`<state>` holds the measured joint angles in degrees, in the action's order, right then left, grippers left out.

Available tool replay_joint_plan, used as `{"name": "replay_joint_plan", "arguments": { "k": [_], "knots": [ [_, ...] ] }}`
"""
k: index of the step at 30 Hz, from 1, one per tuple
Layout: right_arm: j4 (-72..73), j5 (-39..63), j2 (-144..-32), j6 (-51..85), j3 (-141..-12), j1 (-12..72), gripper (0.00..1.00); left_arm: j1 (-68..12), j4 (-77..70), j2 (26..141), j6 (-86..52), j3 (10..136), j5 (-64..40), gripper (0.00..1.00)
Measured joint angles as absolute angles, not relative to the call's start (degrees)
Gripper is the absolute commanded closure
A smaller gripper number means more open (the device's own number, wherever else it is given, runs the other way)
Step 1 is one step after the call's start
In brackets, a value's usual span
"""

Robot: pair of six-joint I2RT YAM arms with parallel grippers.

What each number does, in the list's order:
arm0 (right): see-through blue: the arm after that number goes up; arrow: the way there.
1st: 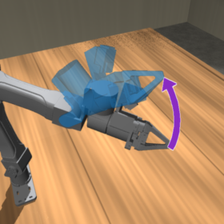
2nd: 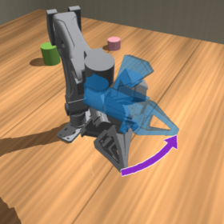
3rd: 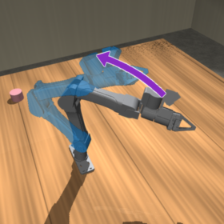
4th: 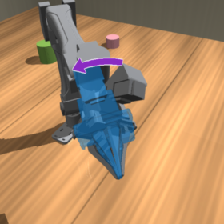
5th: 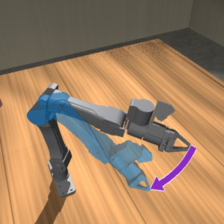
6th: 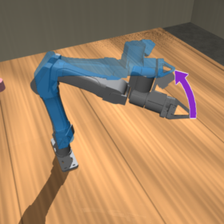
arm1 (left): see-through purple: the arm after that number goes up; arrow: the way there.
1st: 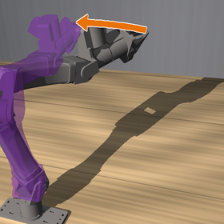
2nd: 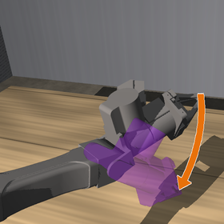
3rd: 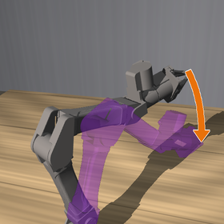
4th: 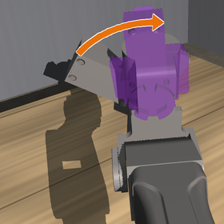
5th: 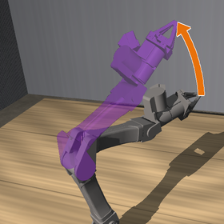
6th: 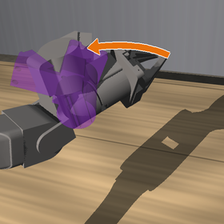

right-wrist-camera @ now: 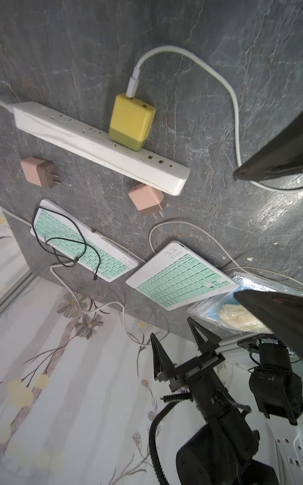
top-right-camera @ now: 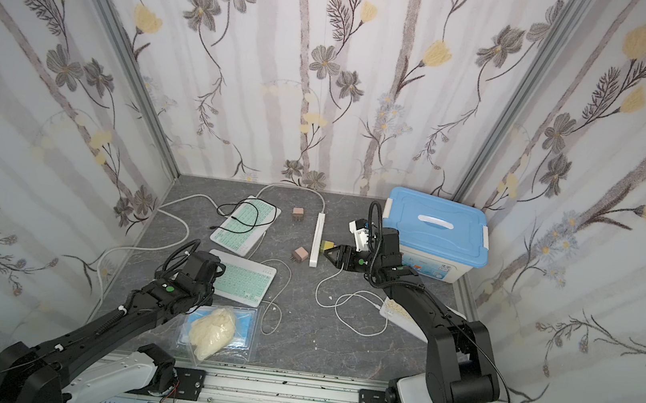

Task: Unplug the wireless keyboard
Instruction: Place the keyboard at the center of the board, then pick up the socket from the center of the board.

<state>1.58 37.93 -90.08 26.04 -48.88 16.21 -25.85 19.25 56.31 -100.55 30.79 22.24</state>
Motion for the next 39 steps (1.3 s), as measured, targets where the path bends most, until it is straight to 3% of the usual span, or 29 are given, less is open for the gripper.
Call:
{"name": "replay_joint_plan", "arguments": {
  "k": [5,10,18,24,29,39],
  "knots": [
    [0.7,33.8,-85.9,25.5,-46.7,16.2,0.32,-26.0,19.2,60.1,-81.9,41.5,17.5,0.0],
    [-0.1,29.5,-82.7,25.4,-43.4,15.5,0.31,-30.9,18.7,74.6,-60.1,57.0,8.8,0.01],
    [0.3,26.4,-77.6,26.4,-35.6,8.3,0.3,-41.9,21.4,97.4,-39.5,78.5,3.4,0.07],
    [2.3,27.5,-75.6,27.6,-31.7,4.3,0.3,-46.0,25.9,113.3,-33.4,92.4,6.7,0.08],
    [3.6,28.8,-76.2,28.2,-30.9,2.6,0.31,-46.3,30.3,123.6,-31.2,100.9,11.2,0.15],
    [6.0,32.2,-77.3,28.2,-30.1,1.0,0.32,-46.4,33.0,131.4,-30.0,107.3,13.9,0.28]
  ]
}}
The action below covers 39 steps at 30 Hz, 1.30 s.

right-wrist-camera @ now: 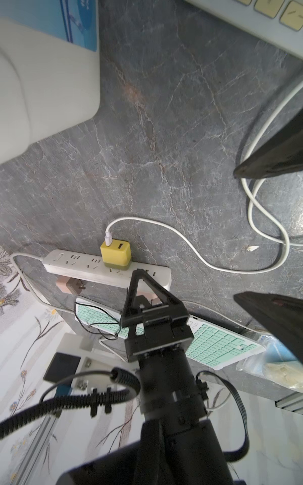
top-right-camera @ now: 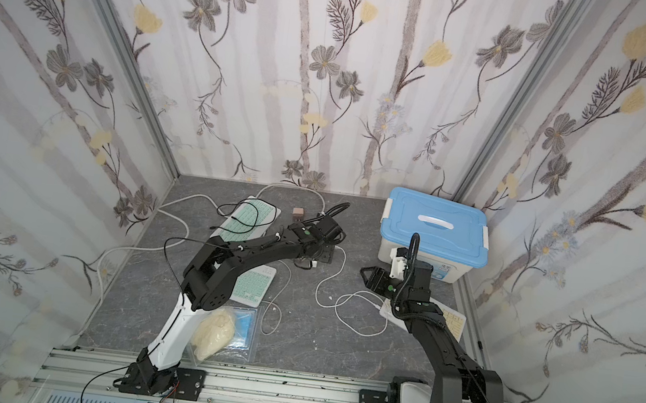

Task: Unplug the wireless keyboard
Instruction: Pick up the socket from the center of the board.

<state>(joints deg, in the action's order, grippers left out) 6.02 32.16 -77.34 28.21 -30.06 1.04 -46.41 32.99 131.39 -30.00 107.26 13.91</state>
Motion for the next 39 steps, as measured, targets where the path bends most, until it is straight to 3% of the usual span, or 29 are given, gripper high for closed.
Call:
{"name": "replay_joint_plan", "arguments": {
  "k": [8,15,25,32,39],
  "knots": [
    [7.6,32.8,-76.4,28.7,-29.2,0.9,0.31,-46.4,32.7,132.6,-30.1,107.3,13.4,0.42],
    [7.7,32.8,-76.4,28.7,-29.2,0.8,0.31,-46.8,32.7,132.9,-30.7,106.6,12.2,0.48],
    [7.7,32.8,-76.5,29.1,-28.8,0.8,0.31,-47.0,33.1,133.0,-32.2,106.4,12.8,0.83],
    [8.7,33.9,-76.1,30.2,-26.7,0.9,0.3,-47.0,33.6,130.7,-32.4,104.9,12.8,1.0],
    [11.8,36.9,-75.7,32.3,-25.4,1.1,0.25,-46.1,30.8,125.4,-32.4,98.5,11.4,1.0]
  ]
}}
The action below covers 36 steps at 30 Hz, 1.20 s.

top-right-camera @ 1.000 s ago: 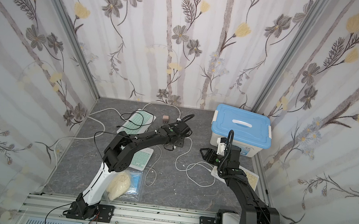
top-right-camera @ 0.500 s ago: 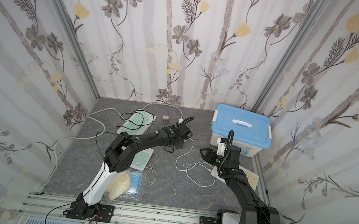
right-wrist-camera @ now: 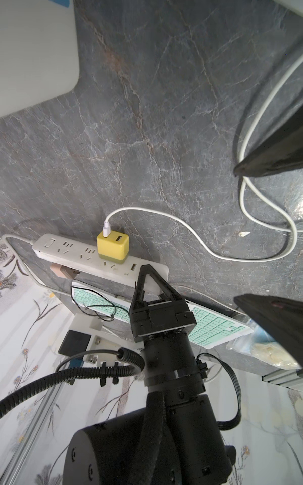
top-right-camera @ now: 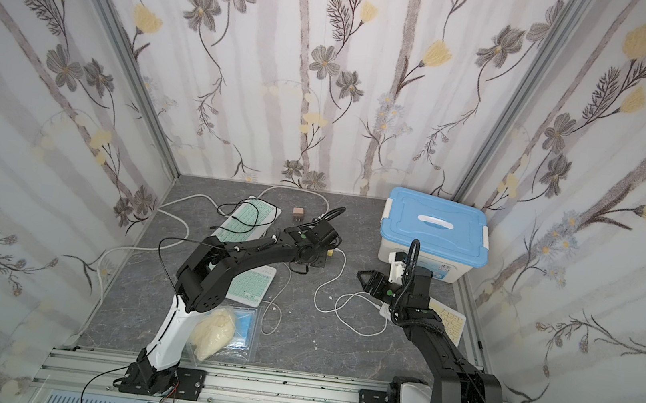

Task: Unplug the wireless keyboard
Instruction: Pick up the socket from the center of the board.

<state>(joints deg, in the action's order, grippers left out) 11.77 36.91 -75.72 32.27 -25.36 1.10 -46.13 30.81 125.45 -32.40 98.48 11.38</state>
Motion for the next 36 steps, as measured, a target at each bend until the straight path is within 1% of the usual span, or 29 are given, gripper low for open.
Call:
{"name": "replay_joint_plan", "arguments": {
  "k": [2,5,11,15,21,28,30,32,36],
  "knots": [
    [13.7,38.6,-75.5,33.8,-24.6,1.6,0.21,-45.7,29.2,123.2,-32.6,96.1,10.1,1.0],
    [17.0,40.5,-75.7,36.0,-24.4,3.3,0.18,-45.5,27.7,120.8,-32.6,93.8,8.3,1.0],
    [24.3,41.7,-79.7,41.4,-25.8,9.3,0.18,-45.5,26.7,118.8,-34.8,91.7,4.8,1.0],
    [30.7,41.6,-84.9,48.8,-25.9,11.6,0.19,-45.7,25.8,117.9,-36.2,90.0,3.0,1.0],
    [42.3,36.9,-92.3,62.2,-24.8,13.4,0.2,-45.8,24.9,116.9,-37.8,88.6,2.5,1.0],
    [47.6,30.4,-97.8,70.3,-29.4,16.9,0.22,-46.4,24.3,116.6,-39.4,88.6,2.8,1.0],
    [48.7,28.7,-99.4,72.0,-30.5,17.5,0.27,-46.5,24.3,116.6,-39.5,88.6,2.8,1.0],
    [49.3,27.1,-101.3,73.6,-31.4,18.1,0.28,-46.6,24.3,116.6,-40.1,88.7,2.8,1.0],
    [49.5,23.7,-104.9,76.2,-32.6,19.1,0.27,-46.9,24.3,116.5,-40.6,89.0,3.0,1.0]
  ]
}}
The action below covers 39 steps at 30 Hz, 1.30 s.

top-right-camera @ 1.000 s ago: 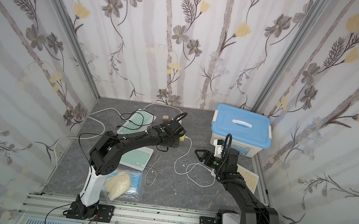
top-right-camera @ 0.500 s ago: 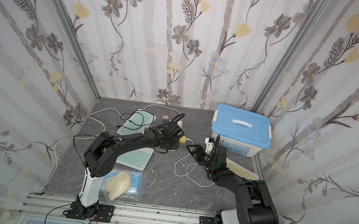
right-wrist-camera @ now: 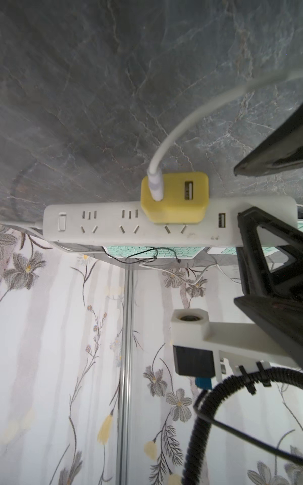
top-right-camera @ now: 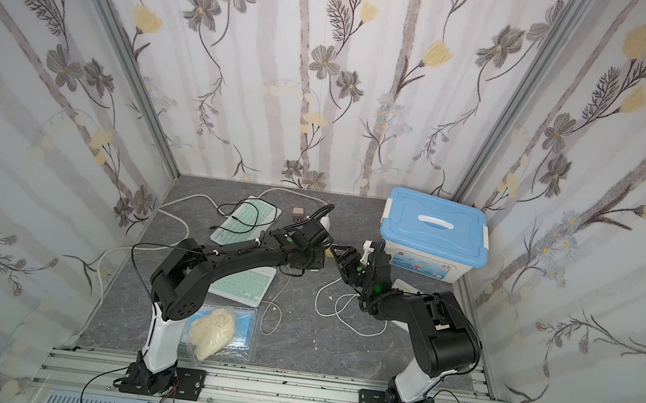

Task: Unplug the wireless keyboard
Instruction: Pick up the socket from the center of the board.

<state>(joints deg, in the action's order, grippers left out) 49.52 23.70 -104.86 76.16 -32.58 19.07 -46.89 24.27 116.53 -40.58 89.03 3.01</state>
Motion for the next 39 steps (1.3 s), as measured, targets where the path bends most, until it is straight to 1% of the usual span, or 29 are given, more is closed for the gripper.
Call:
{"name": "replay_joint_plan", "arguments": {
  "k": [10,16,22,26,32,33,34,35,36,37,38,39],
  "knots": [
    [52.1,18.8,-110.6,79.9,-36.8,19.6,0.3,-47.0,24.7,116.5,-40.8,89.9,3.0,1.0],
    [53.5,17.4,-114.0,81.6,-38.3,20.2,0.37,-47.0,24.6,116.5,-41.0,89.9,2.7,1.0],
    [56.1,16.4,-116.9,82.1,-38.4,20.7,0.48,-47.0,24.6,116.5,-41.6,90.1,1.8,1.0],
    [58.2,16.4,-118.3,82.6,-38.8,20.7,0.58,-47.0,24.6,116.5,-42.0,90.1,1.4,1.0],
    [59.7,16.3,-118.6,82.6,-39.0,20.8,0.8,-47.0,24.6,116.5,-42.1,90.2,1.3,1.0],
    [59.8,16.3,-118.6,82.6,-39.0,20.8,0.85,-47.0,24.6,116.5,-42.1,90.2,1.3,0.98],
    [59.8,16.3,-118.6,82.6,-39.0,20.8,0.88,-46.9,24.6,116.5,-42.2,90.2,1.3,0.89],
    [59.8,16.3,-118.6,82.6,-39.0,20.8,0.92,-46.9,24.6,116.5,-42.2,90.2,1.3,0.78],
    [60.0,16.3,-118.6,82.6,-39.0,20.8,0.96,-46.9,24.5,116.5,-42.2,90.2,1.2,0.62],
    [60.2,16.3,-118.6,82.6,-38.9,20.8,0.99,-46.9,24.4,116.4,-42.3,90.2,1.0,0.51],
    [60.3,16.3,-118.5,82.6,-38.8,20.8,1.0,-46.9,23.9,115.9,-42.1,89.8,0.6,0.43],
    [60.2,16.3,-118.3,82.6,-38.7,20.8,1.0,-46.8,23.4,115.0,-42.2,89.2,-0.6,0.4]
  ]
}}
